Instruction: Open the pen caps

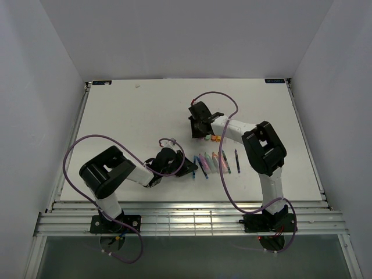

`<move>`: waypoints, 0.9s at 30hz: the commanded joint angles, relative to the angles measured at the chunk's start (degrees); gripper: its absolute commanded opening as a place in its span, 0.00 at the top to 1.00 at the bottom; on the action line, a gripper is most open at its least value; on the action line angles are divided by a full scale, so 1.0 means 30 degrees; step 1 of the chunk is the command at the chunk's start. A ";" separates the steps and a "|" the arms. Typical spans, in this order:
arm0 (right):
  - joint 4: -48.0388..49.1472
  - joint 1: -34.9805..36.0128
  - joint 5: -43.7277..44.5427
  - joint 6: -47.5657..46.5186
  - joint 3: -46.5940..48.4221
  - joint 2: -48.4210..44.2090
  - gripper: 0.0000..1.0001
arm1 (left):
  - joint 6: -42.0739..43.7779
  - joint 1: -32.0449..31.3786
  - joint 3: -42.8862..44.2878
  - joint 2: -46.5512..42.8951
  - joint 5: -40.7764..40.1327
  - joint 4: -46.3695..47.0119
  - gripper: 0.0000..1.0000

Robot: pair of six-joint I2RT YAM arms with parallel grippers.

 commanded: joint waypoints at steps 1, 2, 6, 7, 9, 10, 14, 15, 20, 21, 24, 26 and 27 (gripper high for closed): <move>0.0692 -0.0178 -0.0279 -0.0066 -0.0054 -0.0580 0.83 | 0.0426 -0.0121 -0.0665 0.0912 -0.0088 -0.2603 0.72; 0.0692 -0.0178 -0.0308 -0.0066 -0.0054 -0.0579 0.82 | 0.0426 -0.0121 -0.0665 0.0970 -0.0058 -0.2574 0.72; 0.0692 -0.0178 -0.0309 -0.0153 0.0150 -0.0550 0.78 | 0.0426 -0.0091 -0.0665 0.1000 -0.0029 -0.2515 0.71; 0.0692 -0.0207 -0.0367 -0.0212 0.0238 -0.0521 0.76 | 0.0426 -0.0091 -0.0694 0.1000 -0.0029 -0.2515 0.70; 0.0634 -0.0178 -0.0455 -0.0300 0.0414 -0.0462 0.69 | 0.0397 -0.0120 -0.0694 0.1029 0.0001 -0.2515 0.70; 0.0604 -0.0236 -0.0455 -0.0301 0.0560 -0.0433 0.68 | 0.0396 -0.0092 -0.0694 0.1058 0.0001 -0.2515 0.69; 0.0341 -0.0237 -0.0543 -0.0300 0.0912 -0.0199 0.62 | 0.0397 -0.0091 -0.0694 0.1059 0.0001 -0.2485 0.68; 0.0282 -0.0237 -0.0572 -0.0272 0.0971 -0.0140 0.61 | 0.0425 -0.0091 -0.0723 0.1088 0.0030 -0.2485 0.67; 0.0106 -0.0237 -0.0748 -0.0301 0.1206 0.0095 0.58 | 0.0455 -0.0120 -0.0724 0.1088 0.0030 -0.2456 0.67; 0.0106 -0.0237 -0.0806 -0.0330 0.1206 0.0095 0.57 | 0.0455 -0.0092 -0.0753 0.1117 0.0059 -0.2456 0.66; 0.0106 -0.0237 -0.0953 -0.0388 0.1381 0.0066 0.56 | 0.0484 -0.0091 -0.0724 0.1117 0.0059 -0.2456 0.66; 0.0135 -0.0237 -0.0953 -0.0447 0.1381 -0.0081 0.56 | 0.0484 -0.0091 -0.0753 0.1146 0.0030 -0.2427 0.66; 0.0135 -0.0237 -0.0895 -0.0476 0.1411 -0.0139 0.56 | 0.0513 -0.0091 -0.0753 0.1175 0.0030 -0.2427 0.66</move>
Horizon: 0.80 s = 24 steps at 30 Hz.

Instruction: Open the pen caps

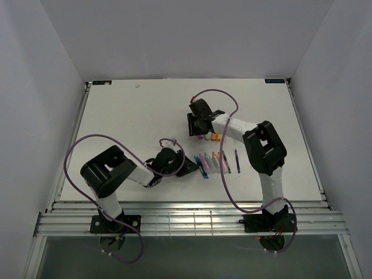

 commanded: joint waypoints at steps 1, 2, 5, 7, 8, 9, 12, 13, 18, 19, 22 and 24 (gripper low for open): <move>0.0092 -0.0077 -0.0021 -0.0272 0.0864 -0.0299 0.55 | 0.0696 -0.0099 -0.0709 0.0884 -0.0320 -0.3031 0.65; 0.0092 -0.0077 0.0125 -0.0301 0.0865 -0.0358 0.55 | 0.0725 -0.0099 -0.0680 0.0885 -0.0320 -0.3031 0.65; 0.0091 -0.0077 0.0418 -0.0448 0.0777 -0.0710 0.55 | 0.0725 -0.0099 -0.0680 0.0972 -0.0320 -0.3031 0.64; 0.0091 -0.0076 0.0565 -0.0536 0.0719 -0.0943 0.54 | 0.0754 -0.0099 -0.0709 0.0943 -0.0320 -0.3031 0.61; 0.0092 -0.0077 0.0682 -0.0565 0.0718 -0.1003 0.54 | 0.0783 -0.0099 -0.0709 0.0943 -0.0320 -0.3031 0.57; 0.0092 -0.0077 0.0741 -0.0623 0.0689 -0.1149 0.54 | 0.0783 -0.0099 -0.0738 0.0943 -0.0349 -0.3031 0.55; 0.0092 -0.0077 0.0800 -0.0683 0.0543 -0.1296 0.54 | 0.0842 -0.0099 -0.0826 0.0856 -0.0466 -0.3031 0.48; 0.0092 -0.0077 0.0800 -0.0712 0.0455 -0.1325 0.54 | 0.0871 -0.0099 -0.0855 0.0855 -0.0466 -0.3031 0.46; 0.0472 -0.0077 0.0566 -0.0741 0.0104 -0.1589 0.53 | 0.0959 -0.0099 -0.1118 0.0563 -0.0584 -0.2973 0.39; 0.0501 -0.0077 0.0537 -0.0741 0.0074 -0.1676 0.53 | 0.0988 -0.0099 -0.1177 0.0504 -0.0671 -0.2944 0.39; 0.0531 -0.0077 0.0478 -0.0741 -0.0014 -0.1940 0.53 | 0.1222 -0.0099 -0.1382 0.0095 -0.0846 -0.2944 0.36; 0.0531 -0.0077 0.0449 -0.0770 -0.0160 -0.2203 0.53 | 0.1310 -0.0099 -0.1586 -0.0285 -0.0964 -0.2944 0.35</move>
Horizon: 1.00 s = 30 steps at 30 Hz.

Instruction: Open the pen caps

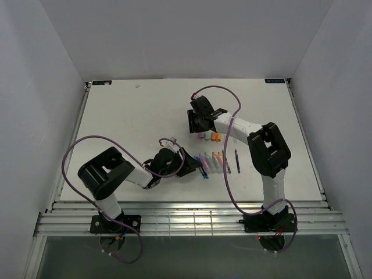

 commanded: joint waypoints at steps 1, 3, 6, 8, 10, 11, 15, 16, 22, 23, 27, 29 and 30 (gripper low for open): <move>0.0524 -0.0077 0.0084 -0.0311 -0.0211 -0.1381 0.53 | 0.1318 -0.0077 -0.1260 -0.0024 -0.1357 -0.4015 0.33; 0.0553 -0.0077 0.0114 -0.0370 -0.0474 -0.1760 0.53 | 0.1435 -0.0077 -0.1493 -0.0492 -0.1446 -0.4015 0.32; 0.0466 -0.0077 0.0347 -0.0458 -0.0855 -0.2375 0.52 | 0.1670 -0.0077 -0.1729 -0.1020 -0.1593 -0.4015 0.31; 0.0320 -0.0077 0.0728 -0.0516 -0.1440 -0.2815 0.51 | 0.1933 -0.0077 -0.1905 -0.1664 -0.1535 -0.4044 0.31; 0.0115 -0.0077 0.1195 -0.0575 -0.2431 -0.3634 0.48 | 0.2167 -0.0048 -0.2080 -0.2220 -0.1476 -0.4073 0.30; 0.0085 -0.0106 0.1343 -0.0604 -0.2874 -0.3957 0.47 | 0.2516 -0.0076 -0.2168 -0.2774 -0.1476 -0.4131 0.30; 0.0114 -0.0281 0.1695 -0.0722 -0.5393 -0.6383 0.36 | 0.3339 -0.0047 -0.2052 -0.4096 -0.1418 -0.5008 0.24; 0.0114 -0.0340 0.1986 -0.0722 -0.5891 -0.6856 0.35 | 0.3543 -0.0076 -0.1965 -0.4330 -0.1359 -0.5214 0.18; -0.0033 -0.0458 0.2838 -0.0225 -0.9875 -1.0810 0.10 | 0.4013 -0.0077 -0.1759 -0.5913 -0.1125 -0.6152 0.02; -0.0091 -0.0458 0.2839 -0.0137 -1.0344 -1.1250 0.10 | 0.4159 -0.0077 -0.1672 -0.5973 -0.0979 -0.6211 0.02; -0.0675 -0.0458 0.2575 0.0741 -1.2542 -1.3766 0.10 | 0.4015 -0.0076 -0.1290 -0.5915 -0.0042 -0.6388 0.02; -0.0707 -0.0458 0.2341 0.1444 -1.4006 -1.4591 0.10 | 0.3546 -0.0077 -0.1261 -0.5857 0.0367 -0.6358 0.02; -0.0765 -0.0429 0.2341 0.1649 -1.4504 -1.5436 0.10 | 0.3458 -0.0077 -0.1261 -0.5885 0.0457 -0.6329 0.02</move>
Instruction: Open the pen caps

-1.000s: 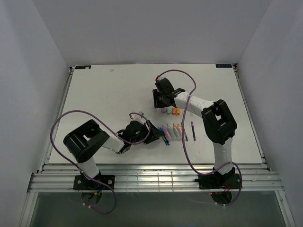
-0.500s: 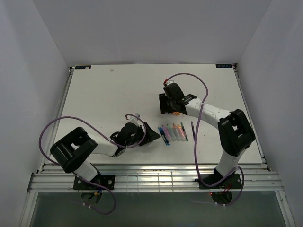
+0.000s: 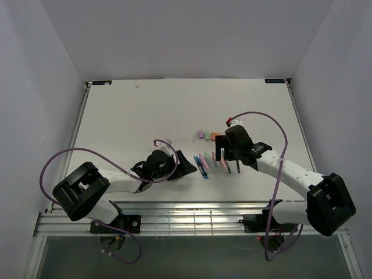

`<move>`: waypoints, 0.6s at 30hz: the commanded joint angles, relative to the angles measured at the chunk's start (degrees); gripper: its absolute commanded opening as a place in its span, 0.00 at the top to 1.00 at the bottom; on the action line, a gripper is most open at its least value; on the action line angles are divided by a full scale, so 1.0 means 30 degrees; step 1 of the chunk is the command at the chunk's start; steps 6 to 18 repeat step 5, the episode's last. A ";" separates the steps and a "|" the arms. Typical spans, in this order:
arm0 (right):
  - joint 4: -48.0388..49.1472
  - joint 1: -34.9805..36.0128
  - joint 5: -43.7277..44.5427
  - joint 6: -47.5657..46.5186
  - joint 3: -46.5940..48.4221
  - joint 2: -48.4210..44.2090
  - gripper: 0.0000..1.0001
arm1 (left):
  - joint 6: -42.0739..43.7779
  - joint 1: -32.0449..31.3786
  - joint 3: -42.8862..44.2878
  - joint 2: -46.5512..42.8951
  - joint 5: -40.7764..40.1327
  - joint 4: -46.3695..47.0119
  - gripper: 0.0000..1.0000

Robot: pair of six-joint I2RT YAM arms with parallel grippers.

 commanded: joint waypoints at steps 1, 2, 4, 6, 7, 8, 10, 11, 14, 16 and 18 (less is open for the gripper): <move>-0.0386 0.0002 0.0140 0.1271 -0.2198 -0.1934 0.10 | -0.0199 -0.0077 0.0139 -0.0312 0.0873 -0.1055 0.02; -0.0271 0.0030 0.0053 0.1563 -0.2818 -0.3158 0.10 | -0.0201 -0.0077 0.0138 -0.0341 0.1135 -0.0938 0.02; 0.0632 0.0031 -0.0763 0.1683 -0.4716 -0.4569 0.10 | -0.0201 -0.0076 0.0080 -0.0341 0.1574 -0.0500 0.02; 0.0900 0.0002 -0.0855 0.1800 -0.5280 -0.5272 0.10 | -0.0172 -0.0048 0.0108 -0.0312 0.1896 -0.0207 0.02; 0.0900 0.0002 -0.0855 0.1800 -0.5280 -0.5272 0.10 | -0.0172 -0.0048 0.0108 -0.0312 0.1896 -0.0207 0.02; 0.0900 0.0002 -0.0855 0.1800 -0.5280 -0.5272 0.10 | -0.0172 -0.0048 0.0108 -0.0312 0.1896 -0.0207 0.02; 0.0900 0.0002 -0.0855 0.1800 -0.5280 -0.5272 0.10 | -0.0172 -0.0048 0.0108 -0.0312 0.1896 -0.0207 0.02; 0.0900 0.0002 -0.0855 0.1800 -0.5280 -0.5272 0.10 | -0.0172 -0.0048 0.0108 -0.0312 0.1896 -0.0207 0.02; 0.0900 0.0002 -0.0855 0.1800 -0.5280 -0.5272 0.10 | -0.0172 -0.0048 0.0108 -0.0312 0.1896 -0.0207 0.02; 0.0900 0.0002 -0.0855 0.1800 -0.5280 -0.5272 0.10 | -0.0172 -0.0048 0.0108 -0.0312 0.1896 -0.0207 0.02; 0.0900 0.0002 -0.0855 0.1800 -0.5280 -0.5272 0.10 | -0.0172 -0.0048 0.0108 -0.0312 0.1896 -0.0207 0.02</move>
